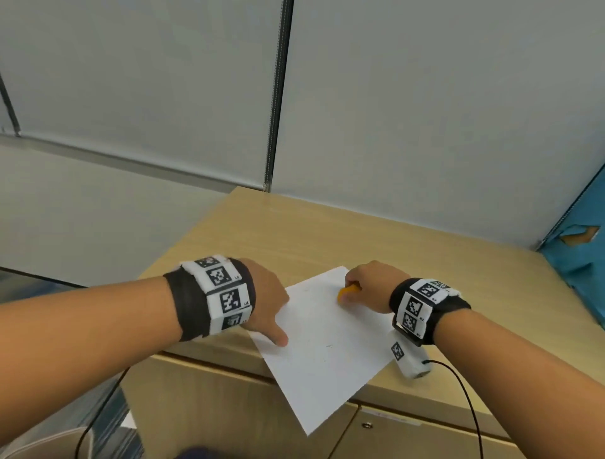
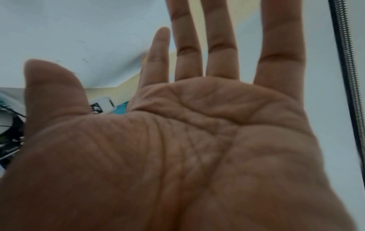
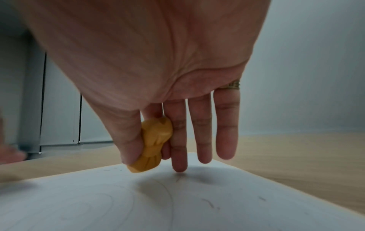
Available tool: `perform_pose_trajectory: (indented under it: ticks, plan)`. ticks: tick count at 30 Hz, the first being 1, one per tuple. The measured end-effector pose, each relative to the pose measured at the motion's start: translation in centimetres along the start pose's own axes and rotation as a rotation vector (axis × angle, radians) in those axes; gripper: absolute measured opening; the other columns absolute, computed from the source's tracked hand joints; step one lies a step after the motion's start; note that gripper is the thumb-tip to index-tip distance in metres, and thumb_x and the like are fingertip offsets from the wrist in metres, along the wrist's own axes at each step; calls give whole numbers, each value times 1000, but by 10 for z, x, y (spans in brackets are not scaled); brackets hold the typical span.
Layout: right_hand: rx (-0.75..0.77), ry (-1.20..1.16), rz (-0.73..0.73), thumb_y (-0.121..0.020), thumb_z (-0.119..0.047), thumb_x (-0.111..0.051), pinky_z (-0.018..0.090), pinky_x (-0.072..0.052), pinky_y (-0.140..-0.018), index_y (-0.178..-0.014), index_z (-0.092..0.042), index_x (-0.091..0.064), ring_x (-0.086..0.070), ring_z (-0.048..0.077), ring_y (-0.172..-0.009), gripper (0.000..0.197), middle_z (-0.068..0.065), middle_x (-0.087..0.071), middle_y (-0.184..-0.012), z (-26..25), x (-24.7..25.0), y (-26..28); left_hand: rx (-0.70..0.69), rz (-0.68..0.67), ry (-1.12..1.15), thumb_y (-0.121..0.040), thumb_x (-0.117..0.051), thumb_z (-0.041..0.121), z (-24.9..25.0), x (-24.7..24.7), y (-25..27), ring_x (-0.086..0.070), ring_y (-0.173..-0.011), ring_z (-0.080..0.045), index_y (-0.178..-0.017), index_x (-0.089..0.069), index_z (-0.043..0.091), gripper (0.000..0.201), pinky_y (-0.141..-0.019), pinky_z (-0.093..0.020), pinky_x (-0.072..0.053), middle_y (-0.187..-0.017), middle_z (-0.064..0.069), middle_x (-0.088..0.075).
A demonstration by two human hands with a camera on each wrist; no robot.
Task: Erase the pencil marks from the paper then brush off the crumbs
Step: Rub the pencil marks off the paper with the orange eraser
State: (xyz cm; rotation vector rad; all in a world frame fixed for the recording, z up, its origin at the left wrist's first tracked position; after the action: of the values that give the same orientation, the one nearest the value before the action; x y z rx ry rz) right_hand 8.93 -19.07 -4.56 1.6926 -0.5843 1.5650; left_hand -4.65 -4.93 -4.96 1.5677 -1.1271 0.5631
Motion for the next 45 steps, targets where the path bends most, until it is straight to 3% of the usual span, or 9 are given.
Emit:
perform_pose_trajectory:
  ticks: [5, 8, 10, 21, 26, 32, 37, 41, 45]
  plan:
    - [68, -9, 71, -99, -51, -56, 39, -54, -76, -99, -18, -69, -65, 27, -87, 35, 3, -68, -94, -23, 6, 10, -83, -3, 168, -81, -53, 80, -13, 11, -28, -19, -152, -27, -161, -6, 27, 107, -121, -48, -19, -168, -3, -12]
    - [151, -83, 43, -100, -49, -58, 35, -48, -73, -102, -18, -70, -62, 24, -85, 33, 3, -68, -96, -46, -1, 20, -155, -30, 219, -78, -64, 76, -7, -5, -53, 12, -155, -25, -159, 12, 32, 120, -120, -57, 1, -168, 4, 18]
    - [202, -94, 13, -99, -48, -59, 34, -48, -75, -106, -19, -71, -62, 23, -89, 31, 2, -70, -101, -59, -10, 22, -206, -35, 213, -75, -66, 76, -1, -11, -68, 21, -152, -28, -157, 18, 36, 124, -117, -63, 5, -166, 6, 25]
    - [232, -71, 45, -97, -48, -60, 38, -54, -79, -106, -20, -72, -62, 20, -87, 32, 1, -70, -98, -66, 2, -17, -176, -44, 242, -69, -61, 86, -26, -25, -113, 34, -147, -28, -153, 21, 46, 124, -112, -68, 11, -159, 14, 37]
    - [357, -150, -47, -87, -41, -72, 38, -55, -71, -90, -12, -73, -65, 20, -77, 29, 5, -72, -84, -101, -10, -14, -174, -82, 239, -66, -71, 80, -26, -24, -112, 38, -145, -27, -155, 21, 40, 134, -114, -62, 14, -156, 11, 43]
    - [151, -88, 58, -81, -33, -68, 30, -48, -56, -72, -12, -66, -64, 27, -67, 23, 6, -65, -71, -66, 13, -57, -166, -54, 210, -70, -72, 74, -22, -13, -103, 30, -148, -31, -154, 24, 36, 133, -115, -65, 10, -161, 3, 35]
    - [389, -143, -83, -81, -30, -72, 38, -58, -63, -66, -21, -59, -66, 22, -69, 21, 0, -65, -69, -106, -10, -24, -163, -88, 198, -45, -66, 91, -25, -21, -115, 35, -146, -32, -159, 1, 37, 143, -118, -60, 7, -165, 4, 25]
    - [189, -86, 72, -82, -31, -68, 28, -43, -54, -61, -16, -57, -62, 28, -66, 27, 3, -58, -63, -66, 14, -54, -156, -70, 213, -64, -71, 81, -26, -20, -113, 31, -148, -31, -152, 26, 40, 137, -114, -68, 7, -161, 6, 36]
    - [360, -72, -73, -82, -32, -73, 30, -53, -60, -74, -13, -69, -58, 12, -61, 22, -5, -59, -65, -97, -5, -28, -162, -69, 178, -64, -71, 81, -25, -19, -111, 33, -147, -31, -154, 20, 42, 133, -114, -69, 6, -160, 5, 38]
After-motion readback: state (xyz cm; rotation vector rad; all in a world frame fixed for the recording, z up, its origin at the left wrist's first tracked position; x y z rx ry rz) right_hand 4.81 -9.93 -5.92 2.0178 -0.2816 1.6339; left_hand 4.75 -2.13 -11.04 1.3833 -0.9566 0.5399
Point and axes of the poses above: each hand's wrist, its own y-axis away from the middle knuckle, its own x-axis out of the back of the hand, z = x × y, the point moved 8 cm from there along -y, towards the middle knuckle
